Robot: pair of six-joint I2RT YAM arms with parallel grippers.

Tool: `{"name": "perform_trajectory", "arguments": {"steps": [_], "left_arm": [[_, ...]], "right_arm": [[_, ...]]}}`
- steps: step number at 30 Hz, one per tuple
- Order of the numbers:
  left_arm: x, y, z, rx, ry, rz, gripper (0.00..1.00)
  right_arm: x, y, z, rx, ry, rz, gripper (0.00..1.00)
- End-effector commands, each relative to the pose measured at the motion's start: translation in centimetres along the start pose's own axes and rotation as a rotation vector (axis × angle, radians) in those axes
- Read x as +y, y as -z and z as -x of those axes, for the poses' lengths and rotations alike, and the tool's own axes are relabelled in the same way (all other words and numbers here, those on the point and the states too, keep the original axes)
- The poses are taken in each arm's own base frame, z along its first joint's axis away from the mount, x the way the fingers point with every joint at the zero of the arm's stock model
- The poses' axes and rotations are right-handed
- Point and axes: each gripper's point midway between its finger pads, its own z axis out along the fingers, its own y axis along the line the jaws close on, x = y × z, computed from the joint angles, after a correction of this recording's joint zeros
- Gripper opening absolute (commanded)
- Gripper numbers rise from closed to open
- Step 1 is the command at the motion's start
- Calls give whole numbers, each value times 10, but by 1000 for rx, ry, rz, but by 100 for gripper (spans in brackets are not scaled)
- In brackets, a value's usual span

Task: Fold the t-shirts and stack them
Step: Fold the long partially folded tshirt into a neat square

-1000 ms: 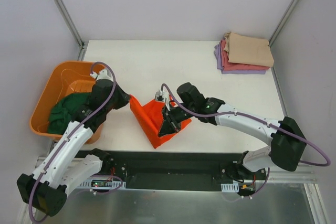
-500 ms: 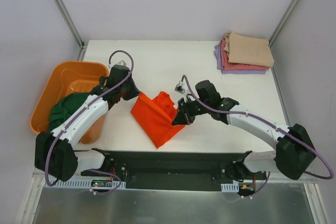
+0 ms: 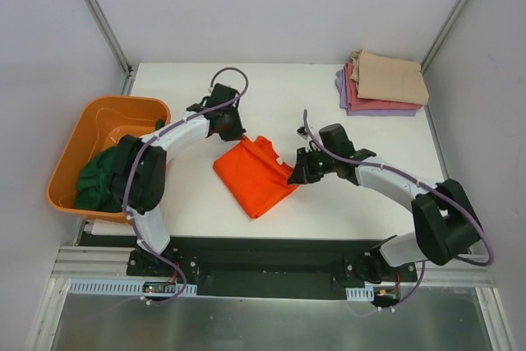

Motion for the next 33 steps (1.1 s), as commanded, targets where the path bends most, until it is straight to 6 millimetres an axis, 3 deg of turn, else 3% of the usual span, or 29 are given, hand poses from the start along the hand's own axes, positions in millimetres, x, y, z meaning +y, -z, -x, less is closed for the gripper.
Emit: {"name": "perform_trajectory", "arguments": {"steps": [1, 2, 4, 5, 7, 8, 9, 11, 12, 13, 16, 18, 21, 23, 25, 27, 33], "left_arm": [[-14, -16, 29, -57, -42, -14, 0], [-14, -19, 32, -62, -42, -8, 0], [-13, -23, 34, -66, -40, 6, 0], [-14, -23, 36, -68, -44, 5, 6], [-19, -18, 41, -78, -54, -3, 42], [-22, -14, 45, -90, -60, -12, 56], [-25, -8, 47, -97, -66, -25, 67], [-33, 5, 47, -101, -74, -64, 93], [-36, 13, 45, -99, -77, -87, 99], [-39, 19, 39, -85, -83, -112, 99], [-51, 32, 19, -30, -102, -193, 99], [-60, 35, 6, 13, -112, -254, 99], [-72, 27, -6, 73, -116, -317, 99], [-73, 16, -11, 108, -112, -320, 99], [-73, 3, -12, 130, -113, -314, 99], [-70, -10, -12, 138, -113, -294, 99], [-51, -49, -3, 113, -96, -175, 99]], "right_arm": [[-38, -8, 4, -14, -52, -169, 6], [-47, -8, 9, -25, -48, -213, 12], [-52, -11, 22, -41, -42, -241, 13], [-53, -11, 28, -49, -37, -251, 15], [-53, -9, 36, -59, -23, -264, 30], [-52, -5, 40, -68, -15, -275, 42], [-51, -1, 43, -77, -5, -289, 55], [-47, 12, 50, -110, 8, -317, 63], [-42, 18, 52, -125, 15, -314, 71], [-34, 24, 55, -141, 27, -297, 98], [-4, 26, 48, -137, 65, -185, 96], [24, 17, 38, -99, 75, -63, 96], [58, -6, 26, -23, 83, 59, 96], [65, -21, 19, 31, 86, 82, 96], [62, -32, 16, 59, 74, 76, 96], [46, -38, 19, 59, 61, 18, 96], [-39, -48, 28, 83, -50, -201, 96]]}}
